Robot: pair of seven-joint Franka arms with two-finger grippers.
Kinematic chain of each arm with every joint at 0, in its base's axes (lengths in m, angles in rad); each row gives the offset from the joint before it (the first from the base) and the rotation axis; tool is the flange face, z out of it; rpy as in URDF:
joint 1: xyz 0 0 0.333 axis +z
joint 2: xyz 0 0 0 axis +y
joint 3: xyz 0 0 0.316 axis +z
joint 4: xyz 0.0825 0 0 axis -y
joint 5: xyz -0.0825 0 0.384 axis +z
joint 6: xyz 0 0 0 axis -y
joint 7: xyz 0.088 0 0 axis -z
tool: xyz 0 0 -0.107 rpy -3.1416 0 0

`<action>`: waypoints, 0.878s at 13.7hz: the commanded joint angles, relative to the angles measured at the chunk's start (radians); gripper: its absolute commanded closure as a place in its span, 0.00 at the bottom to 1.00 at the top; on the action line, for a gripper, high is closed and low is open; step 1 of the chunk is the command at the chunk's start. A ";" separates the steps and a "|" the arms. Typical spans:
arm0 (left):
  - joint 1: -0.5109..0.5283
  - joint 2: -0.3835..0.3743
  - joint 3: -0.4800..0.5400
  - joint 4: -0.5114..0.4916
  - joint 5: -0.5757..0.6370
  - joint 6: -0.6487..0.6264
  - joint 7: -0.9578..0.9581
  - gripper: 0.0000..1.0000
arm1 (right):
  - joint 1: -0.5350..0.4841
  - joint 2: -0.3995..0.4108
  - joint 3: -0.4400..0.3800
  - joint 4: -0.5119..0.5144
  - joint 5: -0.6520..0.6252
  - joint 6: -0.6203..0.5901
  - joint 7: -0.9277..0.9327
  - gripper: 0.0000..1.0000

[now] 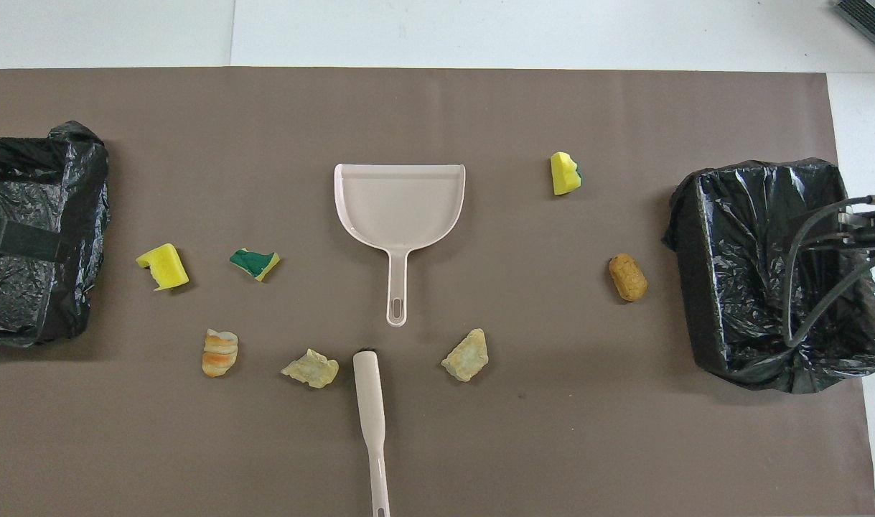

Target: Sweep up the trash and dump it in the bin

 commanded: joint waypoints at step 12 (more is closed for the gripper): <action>-0.015 -0.024 -0.010 -0.015 0.012 -0.019 -0.019 0.00 | 0.013 -0.006 0.009 -0.031 0.081 -0.020 0.000 0.00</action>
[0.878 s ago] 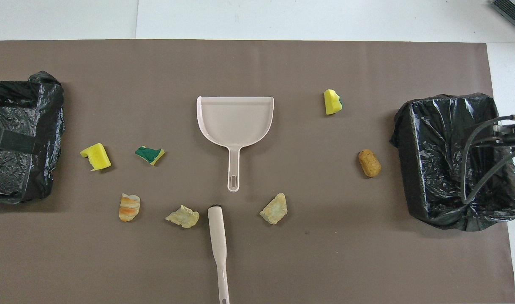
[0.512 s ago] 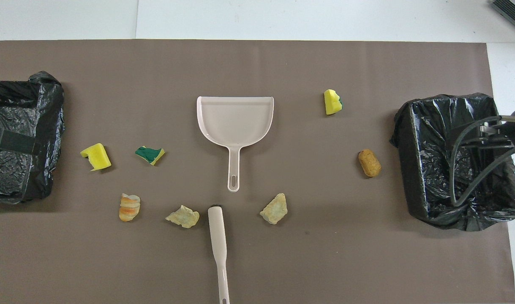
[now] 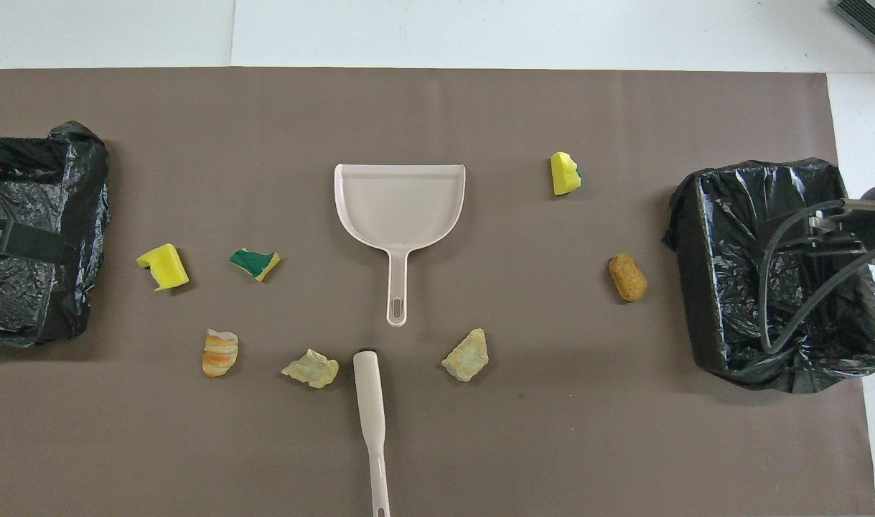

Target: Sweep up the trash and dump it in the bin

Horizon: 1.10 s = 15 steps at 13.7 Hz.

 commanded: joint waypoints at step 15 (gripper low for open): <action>-0.061 -0.390 -0.446 -0.700 -0.204 0.261 -0.545 0.00 | 0.130 0.257 0.034 0.016 0.038 0.157 0.115 0.00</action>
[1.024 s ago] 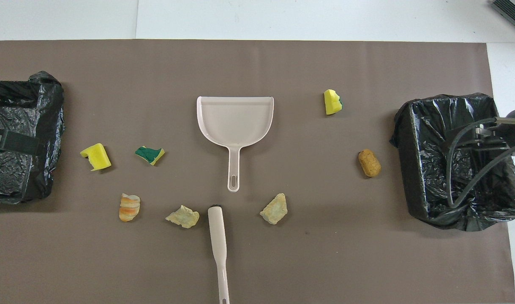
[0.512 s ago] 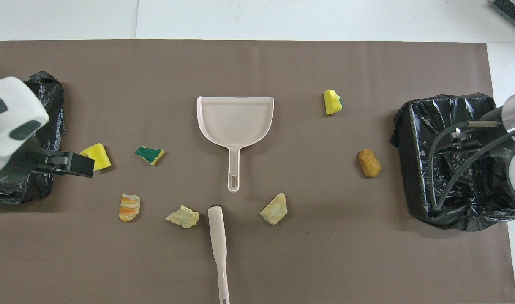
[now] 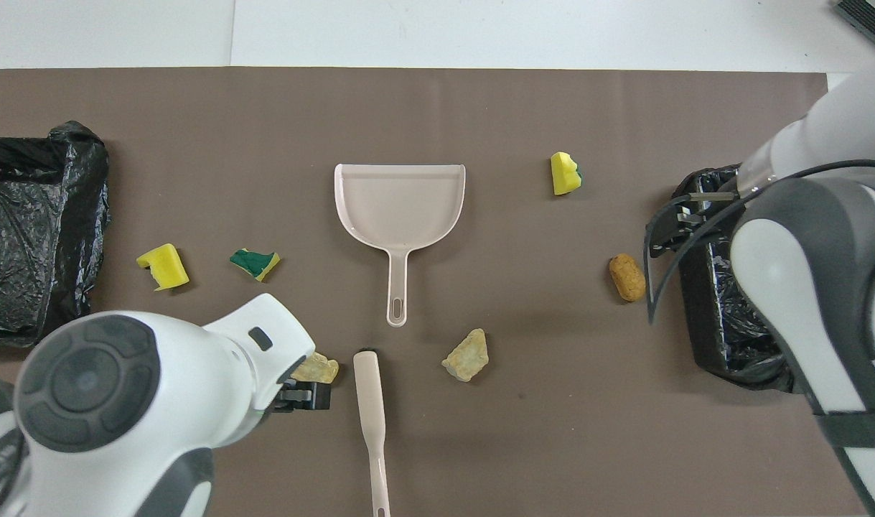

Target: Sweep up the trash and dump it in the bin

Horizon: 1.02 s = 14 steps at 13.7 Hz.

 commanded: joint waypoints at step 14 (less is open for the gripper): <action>-0.018 -0.075 -0.386 -0.480 -0.298 0.436 -0.211 0.16 | 0.323 0.383 0.014 0.190 0.042 0.374 0.576 0.00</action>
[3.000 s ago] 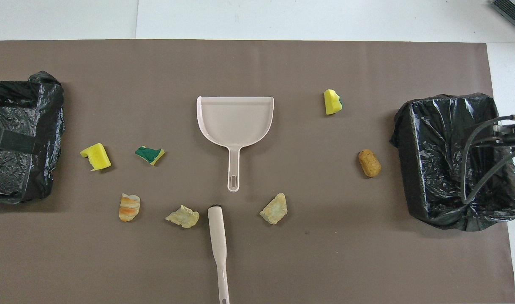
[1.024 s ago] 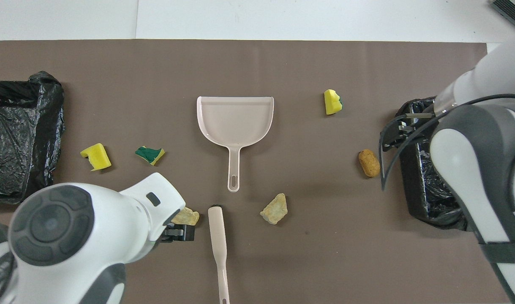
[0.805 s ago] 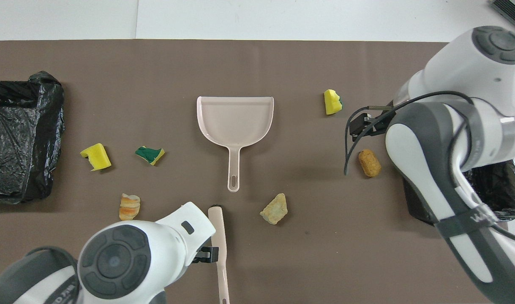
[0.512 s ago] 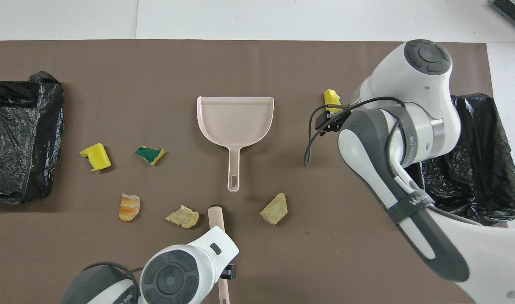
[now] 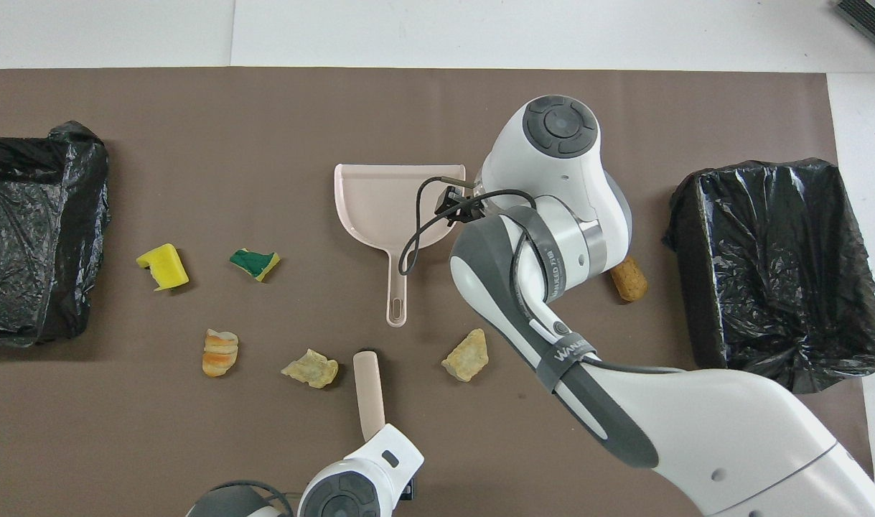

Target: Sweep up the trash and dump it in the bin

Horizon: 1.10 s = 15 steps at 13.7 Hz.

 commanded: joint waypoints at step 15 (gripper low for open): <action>-0.002 0.007 0.008 -0.024 -0.075 0.025 0.041 0.71 | 0.016 0.023 0.001 0.035 0.006 0.007 0.025 0.00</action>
